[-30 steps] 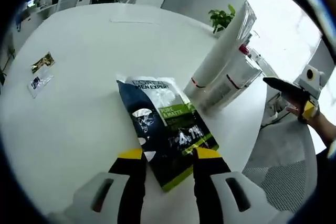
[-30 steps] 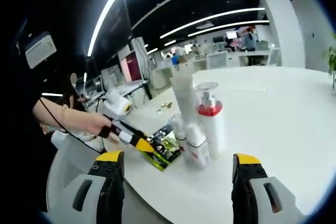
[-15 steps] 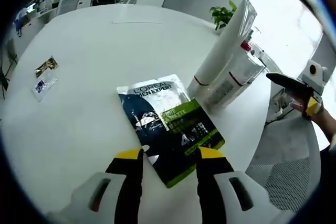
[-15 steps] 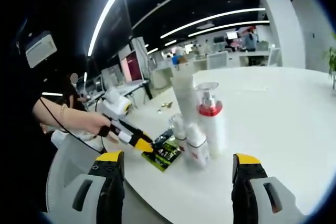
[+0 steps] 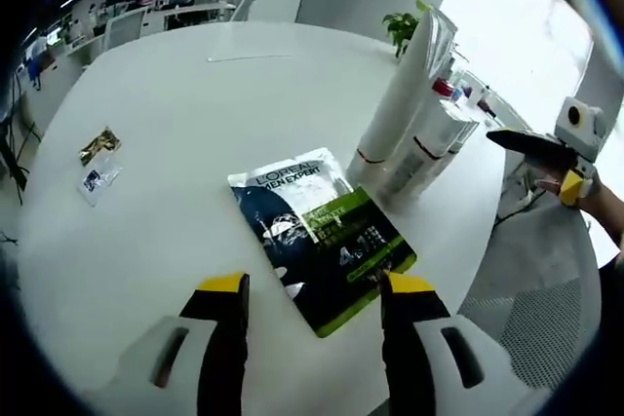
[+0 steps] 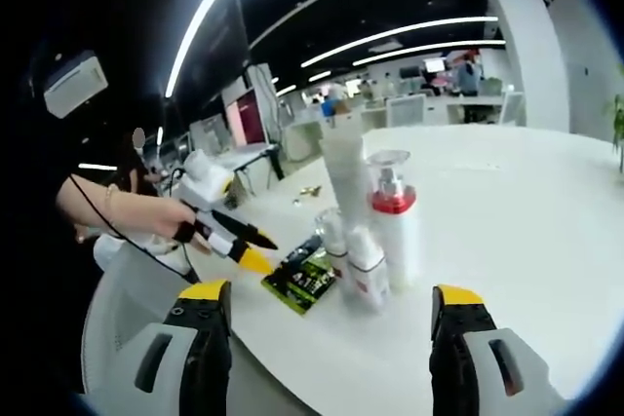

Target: Arrange the skincare products in the storage area until every visible bottle or jar stands upright without overlapping.

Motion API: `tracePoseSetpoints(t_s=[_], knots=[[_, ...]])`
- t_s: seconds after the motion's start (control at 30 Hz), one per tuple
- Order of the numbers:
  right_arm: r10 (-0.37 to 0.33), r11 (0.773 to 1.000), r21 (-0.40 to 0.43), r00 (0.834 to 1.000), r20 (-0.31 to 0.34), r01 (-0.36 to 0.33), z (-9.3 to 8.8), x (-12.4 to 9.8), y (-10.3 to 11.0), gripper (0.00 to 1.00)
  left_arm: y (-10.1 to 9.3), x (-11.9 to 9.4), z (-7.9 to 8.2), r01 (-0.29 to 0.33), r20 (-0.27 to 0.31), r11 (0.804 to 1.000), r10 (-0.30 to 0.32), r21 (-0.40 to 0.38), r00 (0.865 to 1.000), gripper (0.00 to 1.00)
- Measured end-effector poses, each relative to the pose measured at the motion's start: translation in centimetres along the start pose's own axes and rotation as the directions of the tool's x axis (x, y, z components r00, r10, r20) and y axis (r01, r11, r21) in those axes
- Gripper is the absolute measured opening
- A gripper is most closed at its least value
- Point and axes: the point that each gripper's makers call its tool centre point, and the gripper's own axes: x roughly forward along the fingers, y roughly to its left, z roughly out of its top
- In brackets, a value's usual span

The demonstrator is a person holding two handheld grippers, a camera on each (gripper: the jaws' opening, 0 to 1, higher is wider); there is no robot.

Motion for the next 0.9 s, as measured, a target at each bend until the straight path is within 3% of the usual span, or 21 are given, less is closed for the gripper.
tracePoseSetpoints(t_s=[0.1,0.2,0.6,0.9], knots=[[-0.003,1.0,-0.004,1.0,0.0,0.003,0.0,0.0,0.0,0.87,0.2,-1.0,-0.3,-0.018,0.019,1.0,0.019,-0.011,1.0,0.58],[-0.01,1.0,-0.004,1.0,0.001,0.01,0.0,0.0,-0.2,0.87,0.5,-1.9,0.2,-0.029,0.072,0.999,0.031,-0.03,0.997,0.68],[-0.012,1.0,0.014,1.0,0.019,0.012,0.4,-0.2,-0.2,0.87,0.7,-6.9,0.1,-0.045,0.184,0.997,0.055,-0.058,0.981,0.82],[-0.037,0.999,0.009,0.999,0.017,0.037,0.5,-0.3,-0.3,0.85,1.7,-11.9,0.3,-0.05,0.311,0.992,0.085,-0.119,0.947,0.92]])
